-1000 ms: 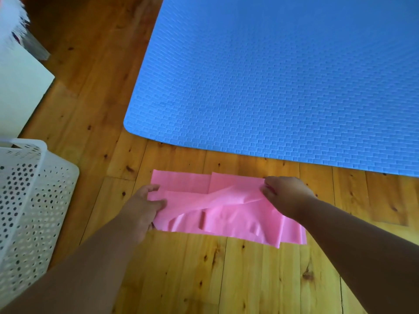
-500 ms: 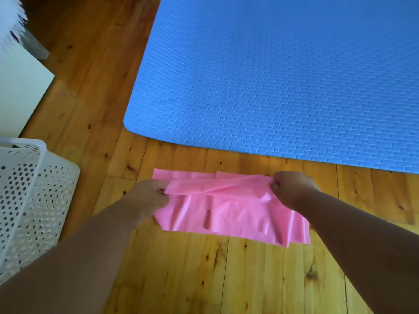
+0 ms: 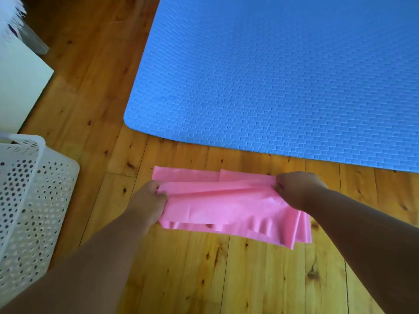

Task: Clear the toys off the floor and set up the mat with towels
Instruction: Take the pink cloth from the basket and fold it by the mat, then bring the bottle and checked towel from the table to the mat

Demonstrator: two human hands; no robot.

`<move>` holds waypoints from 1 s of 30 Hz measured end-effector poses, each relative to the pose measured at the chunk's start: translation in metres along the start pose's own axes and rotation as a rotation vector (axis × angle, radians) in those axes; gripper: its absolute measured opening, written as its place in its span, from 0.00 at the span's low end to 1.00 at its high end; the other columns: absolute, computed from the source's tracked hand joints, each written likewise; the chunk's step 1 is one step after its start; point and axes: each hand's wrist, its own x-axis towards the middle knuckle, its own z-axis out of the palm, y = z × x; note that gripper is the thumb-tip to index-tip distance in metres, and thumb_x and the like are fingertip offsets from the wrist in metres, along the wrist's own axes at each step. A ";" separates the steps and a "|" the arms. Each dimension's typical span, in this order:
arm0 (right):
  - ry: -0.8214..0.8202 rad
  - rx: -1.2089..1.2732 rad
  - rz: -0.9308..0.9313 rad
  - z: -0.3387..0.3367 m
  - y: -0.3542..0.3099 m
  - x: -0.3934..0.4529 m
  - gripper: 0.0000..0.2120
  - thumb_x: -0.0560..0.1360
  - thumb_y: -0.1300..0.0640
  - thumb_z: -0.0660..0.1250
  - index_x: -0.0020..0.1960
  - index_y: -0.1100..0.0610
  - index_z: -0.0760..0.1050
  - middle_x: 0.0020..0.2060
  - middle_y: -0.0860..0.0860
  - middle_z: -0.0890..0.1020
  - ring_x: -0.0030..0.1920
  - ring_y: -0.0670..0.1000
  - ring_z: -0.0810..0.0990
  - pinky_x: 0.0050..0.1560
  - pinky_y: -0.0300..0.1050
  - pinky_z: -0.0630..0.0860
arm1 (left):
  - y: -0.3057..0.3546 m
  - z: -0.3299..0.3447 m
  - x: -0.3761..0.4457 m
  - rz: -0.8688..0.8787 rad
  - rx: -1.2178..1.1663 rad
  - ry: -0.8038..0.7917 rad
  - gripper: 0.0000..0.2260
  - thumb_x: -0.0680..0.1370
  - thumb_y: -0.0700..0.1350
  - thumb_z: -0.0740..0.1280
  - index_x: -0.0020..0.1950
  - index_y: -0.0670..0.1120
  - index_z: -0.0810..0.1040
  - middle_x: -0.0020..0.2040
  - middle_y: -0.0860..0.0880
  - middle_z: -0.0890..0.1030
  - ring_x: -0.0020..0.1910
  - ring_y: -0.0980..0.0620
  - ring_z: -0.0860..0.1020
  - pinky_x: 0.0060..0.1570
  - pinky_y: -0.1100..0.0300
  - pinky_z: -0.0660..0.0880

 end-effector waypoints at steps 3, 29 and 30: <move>0.040 0.003 0.056 0.001 -0.006 0.001 0.08 0.80 0.53 0.53 0.44 0.47 0.67 0.33 0.45 0.72 0.45 0.54 0.77 0.56 0.50 0.66 | -0.002 0.008 -0.002 0.053 0.211 0.016 0.13 0.81 0.43 0.59 0.65 0.51 0.73 0.49 0.49 0.80 0.40 0.48 0.81 0.35 0.50 0.82; 0.107 0.297 -0.056 -0.076 -0.122 -0.194 0.23 0.78 0.54 0.59 0.73 0.49 0.63 0.75 0.48 0.62 0.75 0.51 0.59 0.72 0.50 0.59 | 0.098 -0.039 -0.188 0.190 0.555 0.156 0.26 0.76 0.49 0.65 0.73 0.50 0.62 0.64 0.46 0.69 0.61 0.47 0.73 0.58 0.53 0.72; 0.108 0.326 -0.070 -0.104 -0.126 -0.223 0.22 0.79 0.54 0.58 0.72 0.47 0.64 0.74 0.46 0.63 0.74 0.50 0.60 0.72 0.49 0.59 | 0.115 -0.054 -0.221 0.195 0.517 0.135 0.26 0.76 0.48 0.65 0.72 0.51 0.62 0.63 0.47 0.70 0.61 0.48 0.72 0.59 0.54 0.72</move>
